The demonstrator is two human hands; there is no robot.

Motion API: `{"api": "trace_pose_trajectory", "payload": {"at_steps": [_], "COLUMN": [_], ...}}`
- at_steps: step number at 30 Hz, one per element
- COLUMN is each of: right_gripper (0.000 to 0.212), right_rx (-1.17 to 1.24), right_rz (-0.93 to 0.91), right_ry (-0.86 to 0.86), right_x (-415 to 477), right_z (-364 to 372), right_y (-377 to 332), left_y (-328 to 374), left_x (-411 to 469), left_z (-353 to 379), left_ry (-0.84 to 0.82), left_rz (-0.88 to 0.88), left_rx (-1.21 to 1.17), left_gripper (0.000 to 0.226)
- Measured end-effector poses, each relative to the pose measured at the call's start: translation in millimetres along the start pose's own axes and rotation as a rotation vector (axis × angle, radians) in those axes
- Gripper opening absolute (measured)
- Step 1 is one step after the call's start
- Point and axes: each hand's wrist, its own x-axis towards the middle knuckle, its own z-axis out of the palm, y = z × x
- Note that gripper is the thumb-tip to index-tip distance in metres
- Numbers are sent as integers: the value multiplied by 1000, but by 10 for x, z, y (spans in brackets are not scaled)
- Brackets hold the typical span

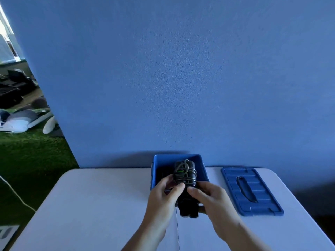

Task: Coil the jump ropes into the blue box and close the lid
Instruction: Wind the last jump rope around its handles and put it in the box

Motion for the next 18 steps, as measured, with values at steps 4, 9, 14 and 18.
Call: {"api": "trace_pose_trajectory", "payload": {"at_steps": [4,9,14,18], "right_gripper": [16,23,9,9], "right_rx": [-15,-89,-139,-181], "right_rz": [77,180,289,356], "right_ry": [-21,-13,-14,-24], "right_x": [352,965,1443,1763], "right_z": [-61,-125,-175,-218], "right_y": [89,308,467,668], "left_y": [-79,-307,-624,-879], "left_x": [246,744,1274,1599], "left_z": [48,111,121,96], "left_ry": [37,106,149,175], "left_rz": [-40,-121,-202,-227], "left_rx": [7,106,221,300], "left_gripper": [13,21,33,24]}}
